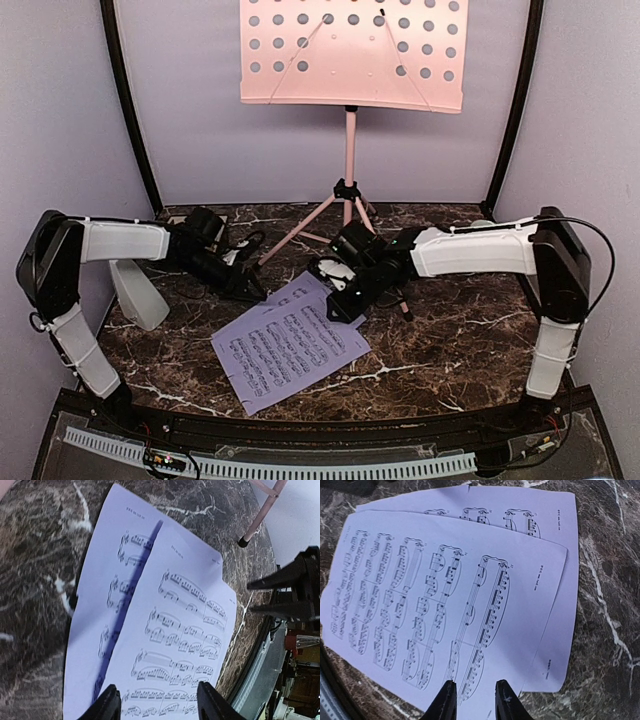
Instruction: Set up the instrument practice props
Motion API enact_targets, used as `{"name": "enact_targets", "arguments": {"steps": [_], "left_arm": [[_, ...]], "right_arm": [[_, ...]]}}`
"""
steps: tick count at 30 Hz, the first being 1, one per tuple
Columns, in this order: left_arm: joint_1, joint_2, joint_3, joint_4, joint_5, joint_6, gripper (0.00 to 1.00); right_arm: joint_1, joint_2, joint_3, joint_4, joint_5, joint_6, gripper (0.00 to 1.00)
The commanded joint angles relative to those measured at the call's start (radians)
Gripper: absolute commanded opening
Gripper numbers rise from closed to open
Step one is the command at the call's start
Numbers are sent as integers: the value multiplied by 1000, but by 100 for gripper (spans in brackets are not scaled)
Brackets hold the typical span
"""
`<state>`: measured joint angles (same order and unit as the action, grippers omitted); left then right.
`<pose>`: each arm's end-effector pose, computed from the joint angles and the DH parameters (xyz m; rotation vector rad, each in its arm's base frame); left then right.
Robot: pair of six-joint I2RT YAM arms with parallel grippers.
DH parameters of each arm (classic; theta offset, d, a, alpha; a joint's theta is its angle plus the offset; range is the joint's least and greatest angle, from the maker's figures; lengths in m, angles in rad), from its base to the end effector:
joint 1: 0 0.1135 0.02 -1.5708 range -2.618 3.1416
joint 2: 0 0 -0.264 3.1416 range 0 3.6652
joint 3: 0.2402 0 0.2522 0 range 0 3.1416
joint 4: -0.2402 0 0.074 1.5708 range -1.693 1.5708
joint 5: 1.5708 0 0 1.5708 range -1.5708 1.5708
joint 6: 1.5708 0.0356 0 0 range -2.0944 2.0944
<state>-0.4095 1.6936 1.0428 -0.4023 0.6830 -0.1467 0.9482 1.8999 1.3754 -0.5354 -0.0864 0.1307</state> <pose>0.2973 -0.1535 0.1865 0.5893 2.5720 -1.0888 0.2313 0.3275 0.1971 -1.1049 2.4739 0.4639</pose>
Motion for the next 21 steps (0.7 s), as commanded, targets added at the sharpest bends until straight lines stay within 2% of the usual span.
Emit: {"name": "enact_targets", "arguments": {"steps": [1, 6, 14, 21], "left_arm": [[-7, 93, 114, 50, 79, -5, 54], [-31, 174, 199, 65, 101, 5, 55], [-71, 294, 280, 90, 94, 5, 55], [-82, 357, 296, 90, 26, 11, 59]], "right_arm": [[20, -130, -131, 60, -67, 97, 28], [76, -127, -215, 103, -72, 166, 26], [96, -25, -171, 59, -2, 247, 22], [96, 21, -163, 38, 9, 241, 22]]}}
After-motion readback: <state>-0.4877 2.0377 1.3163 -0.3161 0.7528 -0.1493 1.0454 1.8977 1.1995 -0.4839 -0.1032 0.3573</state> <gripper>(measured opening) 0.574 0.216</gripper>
